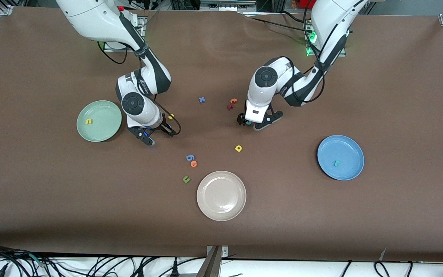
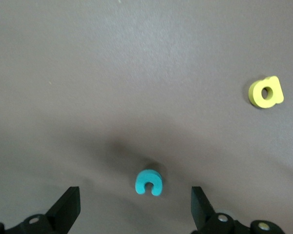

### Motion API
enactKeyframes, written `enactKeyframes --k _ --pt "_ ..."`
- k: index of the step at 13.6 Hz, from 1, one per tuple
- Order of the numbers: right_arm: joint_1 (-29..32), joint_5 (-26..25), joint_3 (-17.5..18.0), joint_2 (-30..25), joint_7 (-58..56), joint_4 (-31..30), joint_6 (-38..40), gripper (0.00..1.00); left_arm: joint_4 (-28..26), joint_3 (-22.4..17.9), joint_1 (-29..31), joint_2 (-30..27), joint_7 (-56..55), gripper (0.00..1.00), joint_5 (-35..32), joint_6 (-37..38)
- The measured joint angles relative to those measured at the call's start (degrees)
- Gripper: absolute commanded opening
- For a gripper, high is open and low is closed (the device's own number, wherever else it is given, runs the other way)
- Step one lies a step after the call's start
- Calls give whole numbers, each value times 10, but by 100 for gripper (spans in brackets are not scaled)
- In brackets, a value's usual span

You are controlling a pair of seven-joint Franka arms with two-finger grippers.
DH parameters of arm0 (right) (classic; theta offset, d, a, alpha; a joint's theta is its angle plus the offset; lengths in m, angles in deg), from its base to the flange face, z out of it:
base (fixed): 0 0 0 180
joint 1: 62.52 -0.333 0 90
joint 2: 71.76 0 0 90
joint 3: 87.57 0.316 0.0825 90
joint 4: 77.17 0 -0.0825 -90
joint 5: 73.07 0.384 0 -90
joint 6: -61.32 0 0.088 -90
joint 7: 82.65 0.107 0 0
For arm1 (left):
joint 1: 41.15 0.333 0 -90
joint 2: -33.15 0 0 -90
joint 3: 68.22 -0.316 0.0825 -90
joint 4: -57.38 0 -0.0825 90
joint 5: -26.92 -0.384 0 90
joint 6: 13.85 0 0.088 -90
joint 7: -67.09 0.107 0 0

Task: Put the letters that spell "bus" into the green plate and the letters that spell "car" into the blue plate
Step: 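Lower and close the right and left grippers on the a and c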

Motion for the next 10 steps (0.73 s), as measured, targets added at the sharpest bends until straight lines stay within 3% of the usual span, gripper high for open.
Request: enactKeyframes --k 3,8,10 --pt "0 8 0 0 1 0 0 77 7 0 -3 17 -27 94 -3 -17" --pt "0 17 0 0 1 0 0 77 10 0 -5 33 -54 74 -22 -26" --pt "0 21 0 0 1 0 0 77 10 0 -6 33 -56 61 -22 -26"
